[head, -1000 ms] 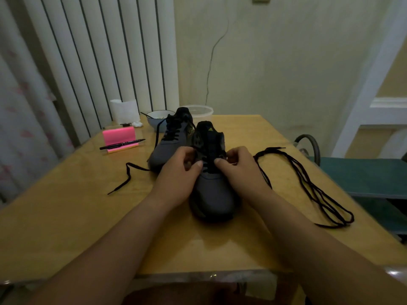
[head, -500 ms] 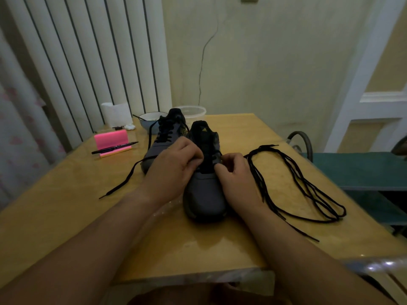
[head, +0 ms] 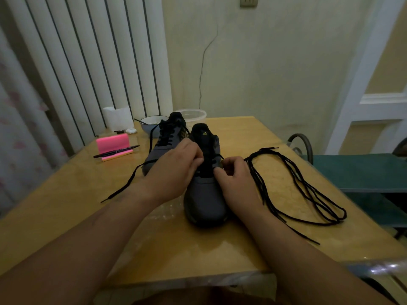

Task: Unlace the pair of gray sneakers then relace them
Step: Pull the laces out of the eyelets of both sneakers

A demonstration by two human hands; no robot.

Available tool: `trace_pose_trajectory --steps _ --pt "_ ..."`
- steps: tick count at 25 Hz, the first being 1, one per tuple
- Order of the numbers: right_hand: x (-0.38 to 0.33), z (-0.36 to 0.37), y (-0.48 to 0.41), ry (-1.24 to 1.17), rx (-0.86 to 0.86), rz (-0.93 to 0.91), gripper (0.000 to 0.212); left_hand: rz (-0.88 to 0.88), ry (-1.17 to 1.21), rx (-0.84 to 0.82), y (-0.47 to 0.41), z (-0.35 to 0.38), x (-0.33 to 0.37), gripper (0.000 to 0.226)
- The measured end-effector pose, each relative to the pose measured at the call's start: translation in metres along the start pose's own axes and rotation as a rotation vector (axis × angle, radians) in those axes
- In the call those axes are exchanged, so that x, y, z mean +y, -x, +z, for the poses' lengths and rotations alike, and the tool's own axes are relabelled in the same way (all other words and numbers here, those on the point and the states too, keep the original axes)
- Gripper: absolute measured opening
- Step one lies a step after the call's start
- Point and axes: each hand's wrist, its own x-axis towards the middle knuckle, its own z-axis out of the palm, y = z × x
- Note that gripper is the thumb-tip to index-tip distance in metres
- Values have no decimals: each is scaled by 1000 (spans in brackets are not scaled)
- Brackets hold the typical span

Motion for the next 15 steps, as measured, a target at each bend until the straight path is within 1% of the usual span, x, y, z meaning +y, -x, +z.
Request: trace_pose_trajectory --steps 1,3,6,8,12,14,15 --pt "1 0 0 2 -2 1 30 -20 10 -4 1 0 2 6" --pt "3 0 -1 9 -9 3 30 10 -56 -4 4 -1 5 7" --pt "5 1 -3 9 -13 -4 29 22 -129 -57 6 -4 7 10" --pt "8 3 -4 1 -14 -4 30 -48 -94 -127 1 -9 7 10" --pt "11 4 -5 1 -16 -6 33 -162 -39 -340 -18 -21 15 9" --pt "11 3 -6 1 -14 -5 32 -192 23 -372 -16 -22 13 3" --pt "10 3 -6 -5 -15 -1 32 -194 34 -361 -12 -21 9 10"
